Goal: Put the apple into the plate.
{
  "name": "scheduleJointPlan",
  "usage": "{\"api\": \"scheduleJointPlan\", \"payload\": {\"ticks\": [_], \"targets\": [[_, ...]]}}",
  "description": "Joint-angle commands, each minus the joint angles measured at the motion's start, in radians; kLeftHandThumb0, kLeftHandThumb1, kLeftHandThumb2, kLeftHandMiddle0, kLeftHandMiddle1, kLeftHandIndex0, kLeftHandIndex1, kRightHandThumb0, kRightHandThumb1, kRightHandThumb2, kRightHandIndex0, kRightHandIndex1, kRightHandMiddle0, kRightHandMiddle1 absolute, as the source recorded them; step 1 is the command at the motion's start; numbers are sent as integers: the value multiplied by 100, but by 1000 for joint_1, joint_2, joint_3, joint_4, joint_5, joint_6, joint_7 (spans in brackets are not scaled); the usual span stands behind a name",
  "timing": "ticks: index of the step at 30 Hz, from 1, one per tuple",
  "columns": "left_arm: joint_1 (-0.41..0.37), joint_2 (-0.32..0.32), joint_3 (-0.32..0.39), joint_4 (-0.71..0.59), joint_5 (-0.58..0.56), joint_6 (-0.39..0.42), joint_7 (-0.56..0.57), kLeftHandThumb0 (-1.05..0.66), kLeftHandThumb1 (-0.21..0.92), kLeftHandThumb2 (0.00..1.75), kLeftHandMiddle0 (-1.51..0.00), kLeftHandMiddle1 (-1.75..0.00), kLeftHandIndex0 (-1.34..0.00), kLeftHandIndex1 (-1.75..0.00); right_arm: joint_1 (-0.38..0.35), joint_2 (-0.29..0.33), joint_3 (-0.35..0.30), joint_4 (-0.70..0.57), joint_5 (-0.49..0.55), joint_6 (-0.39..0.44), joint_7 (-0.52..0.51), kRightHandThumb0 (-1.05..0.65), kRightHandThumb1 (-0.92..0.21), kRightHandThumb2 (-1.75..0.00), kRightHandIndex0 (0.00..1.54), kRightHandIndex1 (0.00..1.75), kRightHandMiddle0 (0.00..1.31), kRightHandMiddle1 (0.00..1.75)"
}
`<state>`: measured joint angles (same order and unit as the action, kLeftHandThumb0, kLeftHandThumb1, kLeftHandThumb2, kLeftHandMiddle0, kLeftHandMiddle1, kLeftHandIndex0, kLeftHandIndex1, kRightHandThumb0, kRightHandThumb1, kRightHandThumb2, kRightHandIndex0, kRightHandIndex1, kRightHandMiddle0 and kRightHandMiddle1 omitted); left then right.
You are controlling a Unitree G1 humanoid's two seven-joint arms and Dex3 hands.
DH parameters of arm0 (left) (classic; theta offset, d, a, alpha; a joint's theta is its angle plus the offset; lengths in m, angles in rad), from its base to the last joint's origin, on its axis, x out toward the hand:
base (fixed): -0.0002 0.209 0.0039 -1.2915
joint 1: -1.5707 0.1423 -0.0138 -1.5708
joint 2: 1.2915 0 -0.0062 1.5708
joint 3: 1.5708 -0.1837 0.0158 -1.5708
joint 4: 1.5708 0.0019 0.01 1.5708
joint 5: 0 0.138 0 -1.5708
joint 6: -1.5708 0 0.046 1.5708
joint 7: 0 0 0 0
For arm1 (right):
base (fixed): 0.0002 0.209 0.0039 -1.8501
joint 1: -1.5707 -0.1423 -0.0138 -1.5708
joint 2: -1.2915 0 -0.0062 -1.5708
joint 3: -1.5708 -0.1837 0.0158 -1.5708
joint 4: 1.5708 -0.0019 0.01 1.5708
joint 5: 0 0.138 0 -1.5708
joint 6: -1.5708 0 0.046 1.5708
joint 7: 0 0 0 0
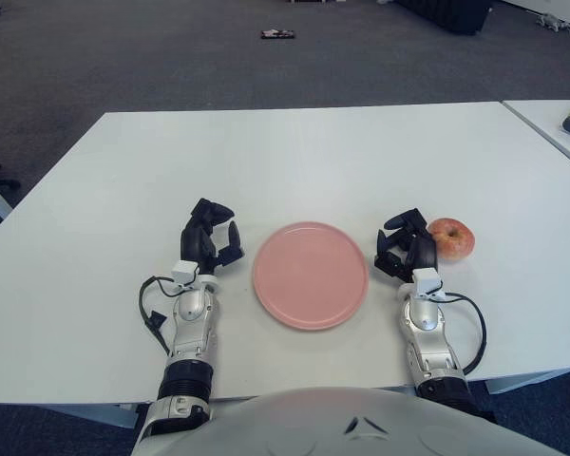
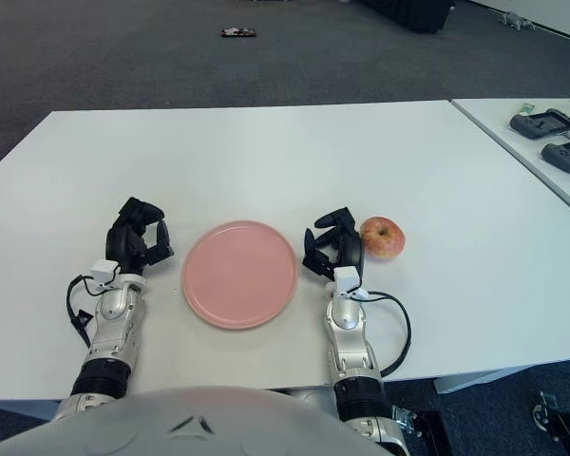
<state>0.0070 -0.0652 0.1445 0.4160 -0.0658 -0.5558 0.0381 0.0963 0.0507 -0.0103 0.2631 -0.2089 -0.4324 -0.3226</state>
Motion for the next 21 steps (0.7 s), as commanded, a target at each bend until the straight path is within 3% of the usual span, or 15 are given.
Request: {"api": "scheduleJointPlan", "payload": {"ticks": [1,5,12,14,17,19,21], "targets": [[37,-6,3,30,1,2,11,-48,32,133,-106,-175,-61,-175,2,-4,-4,-32,-12,-7,-13,-41,-53,-106,66,166,44,175],[38,-7,2,30,7,2,17,-48,32,133,-106,-175,-61,-175,24,1,3,-97,-51,-1,-36,-42,-53,-106,66,165,44,175],[41,-7,0,24,13,8,23,-48,32,132,-106,-175,-61,-175,21,-32,0,-100,-143,-109,-108,-42,-51,-108,68,171,46,175],[43,-8,-1,21,16,11,26,-48,32,132,-106,-175,-61,-175,14,-54,-2,-103,-178,-155,-129,-41,-55,-103,62,167,43,175],[43,-7,-2,22,17,12,26,-48,33,131,-104,-175,-60,-175,4,-95,-5,-99,-244,-205,-165,-38,-70,-83,50,156,33,175],[44,-7,-3,23,17,9,23,-47,34,130,-103,-175,-59,-175,-9,-133,-17,-94,-302,-229,-202,-37,-83,-65,26,142,24,175],[44,-7,-4,23,17,8,23,-47,34,130,-103,-175,-59,-175,-20,-157,-26,-85,-340,-243,-231,-36,-87,-59,13,135,22,175]]}}
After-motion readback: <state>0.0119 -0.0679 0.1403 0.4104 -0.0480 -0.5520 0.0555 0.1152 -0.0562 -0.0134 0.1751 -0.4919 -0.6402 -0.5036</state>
